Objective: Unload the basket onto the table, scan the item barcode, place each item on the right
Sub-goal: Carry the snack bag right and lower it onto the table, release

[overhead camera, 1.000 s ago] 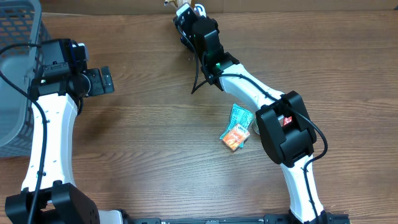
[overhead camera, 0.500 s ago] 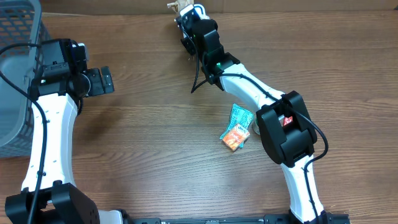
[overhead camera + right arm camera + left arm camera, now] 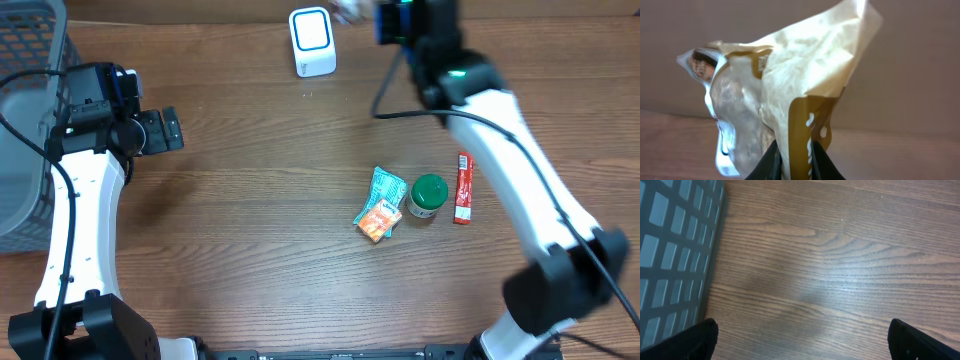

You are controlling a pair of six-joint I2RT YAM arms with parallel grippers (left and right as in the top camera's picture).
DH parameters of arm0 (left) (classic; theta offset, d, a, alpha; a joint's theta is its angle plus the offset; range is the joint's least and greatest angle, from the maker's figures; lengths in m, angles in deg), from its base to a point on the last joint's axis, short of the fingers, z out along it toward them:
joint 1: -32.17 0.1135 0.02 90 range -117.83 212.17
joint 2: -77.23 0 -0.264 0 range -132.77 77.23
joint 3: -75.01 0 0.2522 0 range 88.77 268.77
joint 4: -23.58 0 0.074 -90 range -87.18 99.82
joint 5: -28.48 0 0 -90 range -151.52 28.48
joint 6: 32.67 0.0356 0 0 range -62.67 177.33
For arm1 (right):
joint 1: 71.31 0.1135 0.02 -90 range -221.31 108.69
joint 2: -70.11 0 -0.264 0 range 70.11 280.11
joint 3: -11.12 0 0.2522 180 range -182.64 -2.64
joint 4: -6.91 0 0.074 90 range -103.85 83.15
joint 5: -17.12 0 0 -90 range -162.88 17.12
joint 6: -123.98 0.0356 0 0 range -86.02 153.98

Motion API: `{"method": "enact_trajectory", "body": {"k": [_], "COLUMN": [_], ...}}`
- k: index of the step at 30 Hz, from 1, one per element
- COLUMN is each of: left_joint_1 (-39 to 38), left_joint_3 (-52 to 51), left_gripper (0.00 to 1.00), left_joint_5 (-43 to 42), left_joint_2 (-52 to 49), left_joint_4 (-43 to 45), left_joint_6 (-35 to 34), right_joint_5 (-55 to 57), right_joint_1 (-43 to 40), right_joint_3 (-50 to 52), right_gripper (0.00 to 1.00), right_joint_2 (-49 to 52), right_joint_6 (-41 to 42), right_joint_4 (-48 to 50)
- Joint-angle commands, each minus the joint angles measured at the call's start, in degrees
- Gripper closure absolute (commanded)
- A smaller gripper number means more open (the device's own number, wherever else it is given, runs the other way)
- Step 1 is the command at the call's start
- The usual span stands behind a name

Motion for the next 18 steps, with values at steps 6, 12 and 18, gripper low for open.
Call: {"method": "enact_trajectory", "body": {"k": [6, 12, 18], "left_joint_1": [-0.13, -0.13, -0.13], "left_joint_3": [0.39, 0.39, 0.39], "left_gripper": [0.00, 0.00, 0.00], "left_joint_5": [0.13, 0.15, 0.13], "left_joint_2": [-0.33, -0.33, -0.33], "left_joint_4": [0.11, 0.11, 0.13], "left_joint_6": [-0.55, -0.55, -0.55], "right_joint_5": [0.79, 0.26, -8.17], "right_joint_1": [-13.70, -24.63, -32.28], "right_joint_3": [-0.17, 4.96, 12.09], "right_gripper": [0.97, 0.96, 0.95], "right_joint_2": [-5.86, -5.55, -5.55], "right_joint_6": [26.40, 35.65, 36.02], "right_joint_4": [-33.38, -45.55, -46.58]}}
